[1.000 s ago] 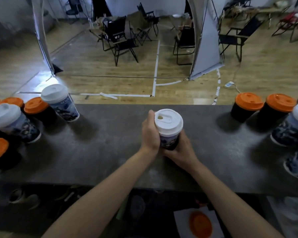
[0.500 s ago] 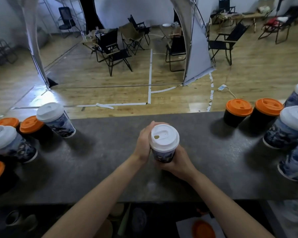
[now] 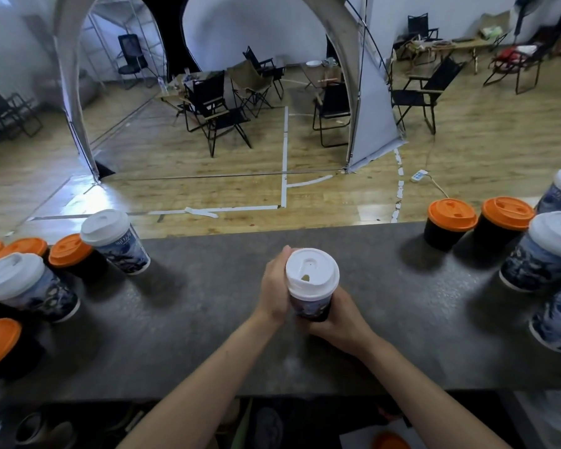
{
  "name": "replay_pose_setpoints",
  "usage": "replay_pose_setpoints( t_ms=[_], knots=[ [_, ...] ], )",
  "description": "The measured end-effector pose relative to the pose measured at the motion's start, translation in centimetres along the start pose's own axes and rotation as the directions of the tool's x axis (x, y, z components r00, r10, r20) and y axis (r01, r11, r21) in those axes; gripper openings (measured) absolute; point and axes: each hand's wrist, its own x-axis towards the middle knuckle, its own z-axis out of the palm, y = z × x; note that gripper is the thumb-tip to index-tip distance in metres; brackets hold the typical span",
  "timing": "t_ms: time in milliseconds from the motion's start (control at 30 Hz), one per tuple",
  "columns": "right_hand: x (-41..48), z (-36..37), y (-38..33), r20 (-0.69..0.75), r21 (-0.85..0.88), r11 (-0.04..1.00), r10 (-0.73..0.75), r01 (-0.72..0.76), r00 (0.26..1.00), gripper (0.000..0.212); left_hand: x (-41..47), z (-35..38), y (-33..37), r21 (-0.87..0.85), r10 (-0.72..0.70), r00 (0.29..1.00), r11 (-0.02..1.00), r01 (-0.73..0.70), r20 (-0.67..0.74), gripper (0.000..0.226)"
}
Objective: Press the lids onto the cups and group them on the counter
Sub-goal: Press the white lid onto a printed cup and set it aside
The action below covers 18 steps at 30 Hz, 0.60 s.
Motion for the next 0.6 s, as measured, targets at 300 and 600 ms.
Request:
replay_pose_setpoints(
  t_ms=[300,600],
  knots=[
    [-0.1,-0.1,0.6,0.004,-0.039,0.997,0.059,-0.059,0.998,0.068,1.0,-0.9,-0.2,-0.037,-0.18,0.974,0.982,0.187,0.141,0.045],
    [0.0,-0.4,0.0,0.028,-0.054,0.998,0.026,-0.025,0.999,0.077,0.2,-0.7,-0.4,-0.002,-0.084,0.99,0.996,0.085,0.117,0.052]
  ],
)
